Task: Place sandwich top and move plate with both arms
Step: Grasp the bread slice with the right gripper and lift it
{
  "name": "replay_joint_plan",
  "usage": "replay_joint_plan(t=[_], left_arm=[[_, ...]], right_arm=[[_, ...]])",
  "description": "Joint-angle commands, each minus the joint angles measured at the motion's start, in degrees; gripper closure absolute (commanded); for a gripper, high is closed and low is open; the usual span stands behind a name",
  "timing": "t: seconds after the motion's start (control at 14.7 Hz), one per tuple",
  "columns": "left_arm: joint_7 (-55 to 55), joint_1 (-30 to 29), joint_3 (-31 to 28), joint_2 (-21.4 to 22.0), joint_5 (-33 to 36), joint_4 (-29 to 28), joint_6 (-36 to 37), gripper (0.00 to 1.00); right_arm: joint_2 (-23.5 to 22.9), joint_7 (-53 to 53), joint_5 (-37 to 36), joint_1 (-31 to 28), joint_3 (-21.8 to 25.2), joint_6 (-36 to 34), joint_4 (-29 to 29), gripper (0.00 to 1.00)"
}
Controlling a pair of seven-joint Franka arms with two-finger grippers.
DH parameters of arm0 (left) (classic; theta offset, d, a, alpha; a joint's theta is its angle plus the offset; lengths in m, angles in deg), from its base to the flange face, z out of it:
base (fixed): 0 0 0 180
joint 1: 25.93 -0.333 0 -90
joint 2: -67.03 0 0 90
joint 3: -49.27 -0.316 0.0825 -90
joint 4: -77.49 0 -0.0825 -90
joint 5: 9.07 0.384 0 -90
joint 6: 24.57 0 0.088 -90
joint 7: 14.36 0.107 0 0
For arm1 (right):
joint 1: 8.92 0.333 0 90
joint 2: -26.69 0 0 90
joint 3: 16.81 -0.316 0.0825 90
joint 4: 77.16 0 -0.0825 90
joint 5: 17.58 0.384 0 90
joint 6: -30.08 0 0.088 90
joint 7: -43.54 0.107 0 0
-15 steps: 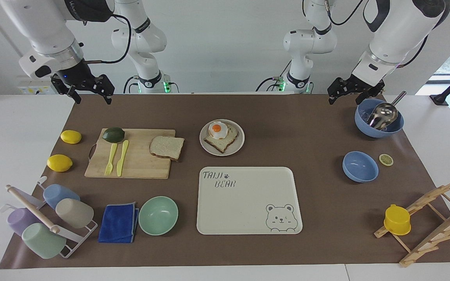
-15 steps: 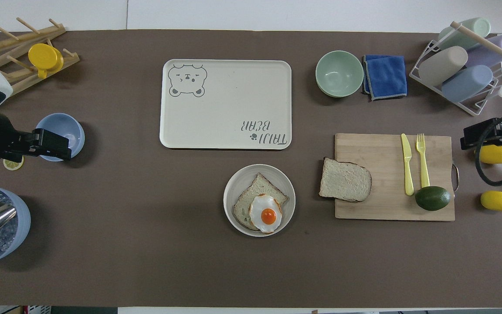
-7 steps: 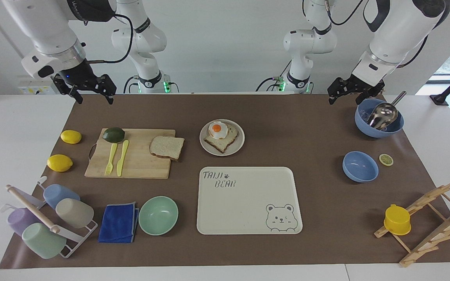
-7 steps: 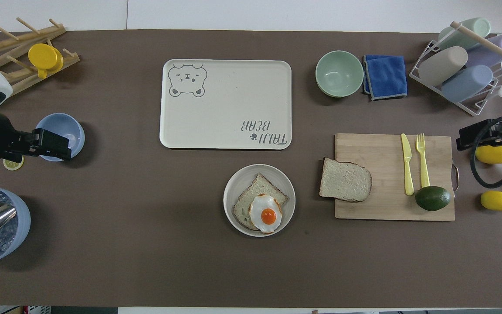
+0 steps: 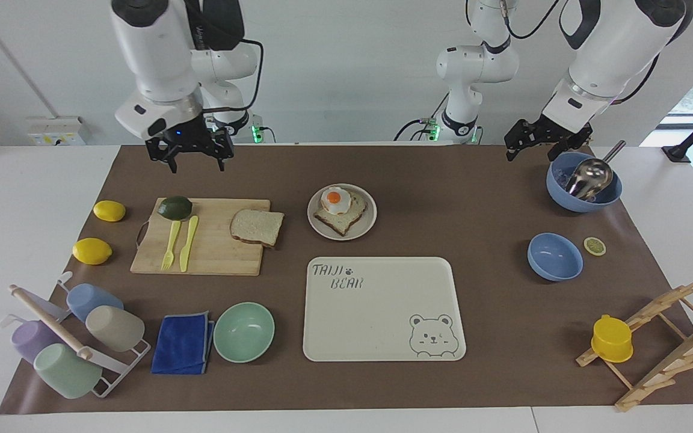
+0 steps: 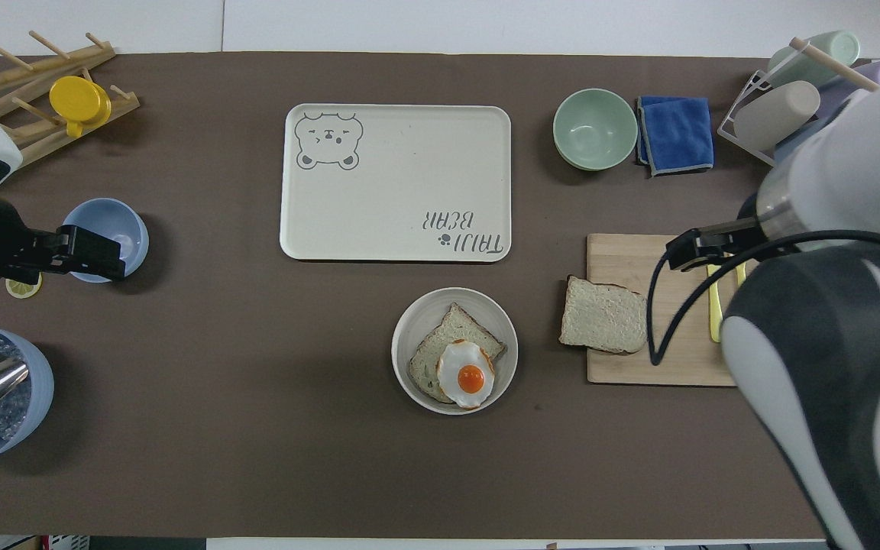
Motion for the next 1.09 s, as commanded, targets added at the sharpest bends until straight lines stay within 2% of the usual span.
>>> replay_joint_plan(t=[0.0, 0.14, 0.27, 0.48, 0.61, 1.02], left_arm=[[0.7, -0.5, 0.3, 1.3, -0.1, -1.2, -0.3, 0.0], [0.7, -0.5, 0.3, 1.3, -0.1, -1.2, -0.3, 0.0], [0.7, -0.5, 0.3, 1.3, -0.1, -1.2, -0.3, 0.0], [0.7, -0.5, 0.3, 1.3, -0.1, -1.2, -0.3, 0.0], [0.7, -0.5, 0.3, 1.3, -0.1, -1.2, -0.3, 0.0], [0.7, -0.5, 0.3, 1.3, -0.1, -1.2, -0.3, 0.0]], right_arm=[[-6.5, 8.6, -2.9, 4.4, 0.0, 4.9, 0.2, 0.0], [-10.7, 15.0, -3.7, 5.3, 0.0, 8.5, 1.2, 0.0], [-14.7, 19.0, -7.0, 7.4, 0.0, 9.2, 1.9, 0.0], [-19.2, 27.0, -7.3, 10.3, -0.1, 12.3, 3.3, 0.0], [-19.7, 27.3, -7.1, 10.1, -0.1, 15.9, 5.1, 0.0], [-18.9, 27.9, -6.8, 11.2, -0.1, 16.6, 11.6, 0.0]])
